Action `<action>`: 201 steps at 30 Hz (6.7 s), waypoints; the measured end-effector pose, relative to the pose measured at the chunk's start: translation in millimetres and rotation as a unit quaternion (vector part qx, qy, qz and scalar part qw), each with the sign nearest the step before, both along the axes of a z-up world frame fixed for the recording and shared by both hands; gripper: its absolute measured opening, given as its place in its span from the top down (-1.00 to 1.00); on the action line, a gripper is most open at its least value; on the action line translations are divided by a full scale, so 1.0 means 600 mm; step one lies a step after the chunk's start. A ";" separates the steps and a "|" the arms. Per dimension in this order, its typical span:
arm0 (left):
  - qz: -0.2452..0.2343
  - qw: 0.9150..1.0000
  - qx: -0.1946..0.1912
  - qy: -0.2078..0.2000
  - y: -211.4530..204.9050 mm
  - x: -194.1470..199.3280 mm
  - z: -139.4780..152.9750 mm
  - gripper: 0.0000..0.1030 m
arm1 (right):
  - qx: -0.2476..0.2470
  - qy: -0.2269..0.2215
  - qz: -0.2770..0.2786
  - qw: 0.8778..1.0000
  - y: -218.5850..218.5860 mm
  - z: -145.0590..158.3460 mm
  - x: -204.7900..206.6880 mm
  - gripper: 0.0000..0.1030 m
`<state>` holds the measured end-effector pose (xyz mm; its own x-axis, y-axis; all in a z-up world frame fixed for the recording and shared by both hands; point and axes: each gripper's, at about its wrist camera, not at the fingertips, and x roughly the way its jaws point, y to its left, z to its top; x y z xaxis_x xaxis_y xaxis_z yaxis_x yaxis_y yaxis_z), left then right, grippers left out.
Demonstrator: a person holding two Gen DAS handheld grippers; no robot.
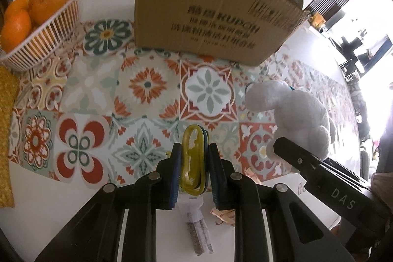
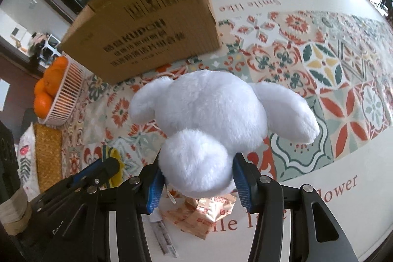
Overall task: Organize soft objects
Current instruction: 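Carry the yellow cable and white bunny with both tools over the box, then open both tools to drop the cable and bunny into the box, then move both tools back toward the snack bar and biscuit packet, then grasp the wrapped snack bar with the left tool while the right tool grasps the Fortune Biscuits packet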
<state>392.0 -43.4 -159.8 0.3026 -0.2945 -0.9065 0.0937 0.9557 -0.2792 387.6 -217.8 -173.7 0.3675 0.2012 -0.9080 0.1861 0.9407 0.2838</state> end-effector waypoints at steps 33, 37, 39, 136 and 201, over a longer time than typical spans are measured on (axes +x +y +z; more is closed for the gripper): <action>-0.012 0.989 -0.019 -0.147 -0.009 0.044 0.196 0.58 | 0.009 -0.146 0.025 0.989 0.012 0.187 0.035 0.01; -0.014 0.987 -0.016 -0.161 -0.009 0.053 0.211 0.58 | 0.008 -0.157 0.028 0.987 0.014 0.201 0.044 0.01; -0.013 0.986 -0.016 -0.166 -0.008 0.059 0.218 0.58 | 0.006 -0.163 0.028 0.986 0.015 0.209 0.050 0.01; -0.002 0.984 0.065 -0.165 -0.008 0.035 0.200 -0.46 | -0.049 -0.138 0.044 0.988 -0.023 0.219 0.074 -0.35; -0.039 0.987 0.051 0.145 -0.044 -0.131 -0.134 -0.09 | 0.123 0.121 -0.063 0.983 -0.046 -0.103 -0.050 -0.35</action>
<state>313.6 -70.0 -240.2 0.0067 -0.2102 -0.9776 0.0991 0.9730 -0.2085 357.6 -245.3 -235.4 0.1829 0.3917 -0.9017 0.3871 0.8144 0.4323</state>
